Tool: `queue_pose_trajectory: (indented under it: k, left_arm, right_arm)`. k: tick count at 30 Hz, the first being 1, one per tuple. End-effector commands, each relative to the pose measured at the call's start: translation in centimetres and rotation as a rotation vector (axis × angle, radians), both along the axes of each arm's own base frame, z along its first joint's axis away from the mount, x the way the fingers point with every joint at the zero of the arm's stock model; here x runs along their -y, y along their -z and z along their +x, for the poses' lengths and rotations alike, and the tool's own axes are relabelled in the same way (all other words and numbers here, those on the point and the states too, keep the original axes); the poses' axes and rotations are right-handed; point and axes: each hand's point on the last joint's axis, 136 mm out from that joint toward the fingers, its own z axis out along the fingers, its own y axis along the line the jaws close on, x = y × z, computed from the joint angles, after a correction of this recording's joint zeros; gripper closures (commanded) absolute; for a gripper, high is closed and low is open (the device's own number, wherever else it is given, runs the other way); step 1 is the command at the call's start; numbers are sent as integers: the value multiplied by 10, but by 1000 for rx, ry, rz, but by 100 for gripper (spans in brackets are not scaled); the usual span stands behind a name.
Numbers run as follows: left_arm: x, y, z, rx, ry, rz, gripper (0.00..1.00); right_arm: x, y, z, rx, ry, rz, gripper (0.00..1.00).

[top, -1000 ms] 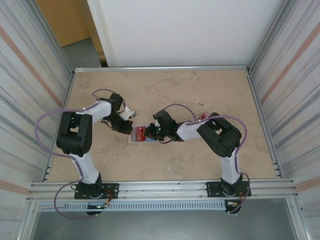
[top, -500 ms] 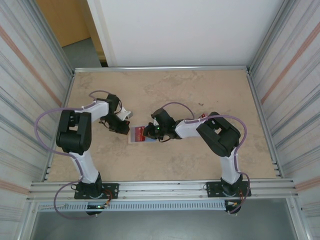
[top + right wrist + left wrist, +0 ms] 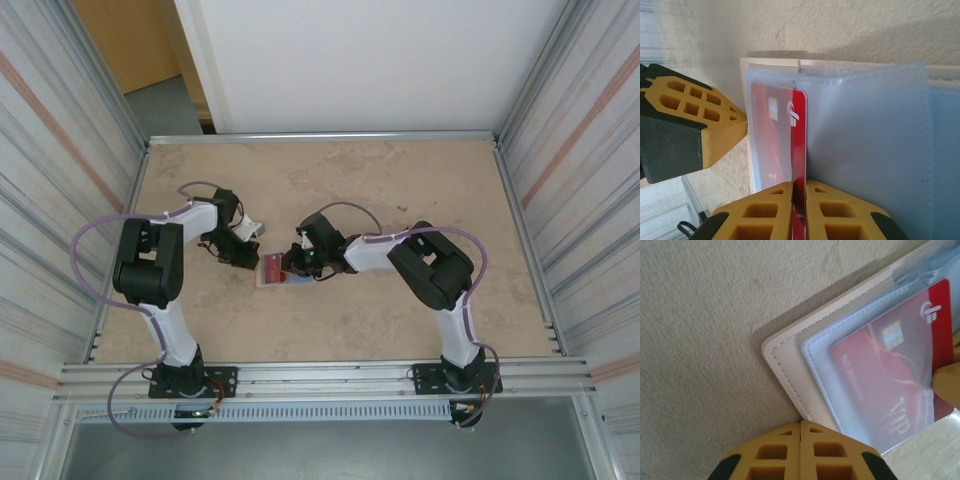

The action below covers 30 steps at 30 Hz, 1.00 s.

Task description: Put the credit cards into the card holder

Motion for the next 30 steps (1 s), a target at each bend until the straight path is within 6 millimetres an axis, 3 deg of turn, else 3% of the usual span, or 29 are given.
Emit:
queue_pose_trajectory:
  k: [1, 21, 30]
  left_arm:
    - [2, 9, -3, -32, 2, 11, 100]
    - [4, 8, -4, -28, 10, 16, 100]
    - [4, 7, -4, -26, 11, 16, 100]
  right_arm:
    - [2, 22, -12, -37, -46, -63, 88]
    - [2, 3, -18, -14, -58, -68, 79]
    - [-1, 1, -23, 14, -100, -161, 74]
